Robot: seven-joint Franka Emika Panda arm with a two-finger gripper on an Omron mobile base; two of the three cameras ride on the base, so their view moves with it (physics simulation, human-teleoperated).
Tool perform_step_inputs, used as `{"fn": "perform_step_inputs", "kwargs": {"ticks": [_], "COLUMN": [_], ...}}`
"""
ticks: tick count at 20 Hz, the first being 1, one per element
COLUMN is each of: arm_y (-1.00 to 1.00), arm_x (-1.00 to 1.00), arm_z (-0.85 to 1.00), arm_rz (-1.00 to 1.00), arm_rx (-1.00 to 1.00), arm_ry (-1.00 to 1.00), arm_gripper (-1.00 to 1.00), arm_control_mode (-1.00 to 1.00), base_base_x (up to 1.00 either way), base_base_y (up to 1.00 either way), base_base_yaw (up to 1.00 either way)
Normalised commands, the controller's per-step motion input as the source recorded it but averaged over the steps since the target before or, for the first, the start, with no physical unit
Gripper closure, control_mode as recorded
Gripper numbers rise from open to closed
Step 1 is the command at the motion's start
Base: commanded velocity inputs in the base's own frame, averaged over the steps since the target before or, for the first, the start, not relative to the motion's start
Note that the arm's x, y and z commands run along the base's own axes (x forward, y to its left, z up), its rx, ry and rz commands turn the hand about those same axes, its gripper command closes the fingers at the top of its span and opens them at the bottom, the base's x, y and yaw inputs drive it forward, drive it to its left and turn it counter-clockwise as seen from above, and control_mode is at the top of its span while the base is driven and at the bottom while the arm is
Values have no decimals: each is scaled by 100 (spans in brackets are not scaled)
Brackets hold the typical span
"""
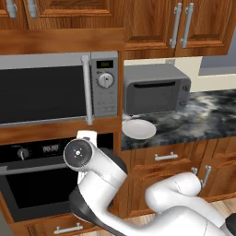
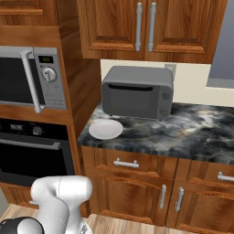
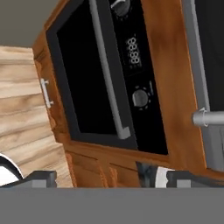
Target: Take the fish from the oven and place it on the plate on the counter.
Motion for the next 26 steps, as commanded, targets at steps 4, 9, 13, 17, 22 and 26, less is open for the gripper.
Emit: {"fn": "perform_step_inputs", "kwargs": {"ticks": [4, 9, 13, 17, 22, 26], "arm_y": [0, 15, 26, 38, 55, 50], "arm_x": [0, 14, 35, 40, 44, 33], "arm_z": [-42, -75, -63, -42, -13, -6], "arm_rz": [22, 20, 19, 12, 1, -17], "arm_rx": [-20, -5, -3, -3, -1, -3], "arm_ry": [-4, -17, -15, -7, -1, 0], "arm_gripper": [-100, -100, -100, -100, -100, -100], "arm_control_mode": [-100, -100, -100, -100, -100, -100], "base_base_x": [0, 0, 0, 0, 0, 0], "base_base_y": [0, 0, 0, 0, 0, 0], "base_base_yaw": [0, 0, 0, 0, 0, 0]}}
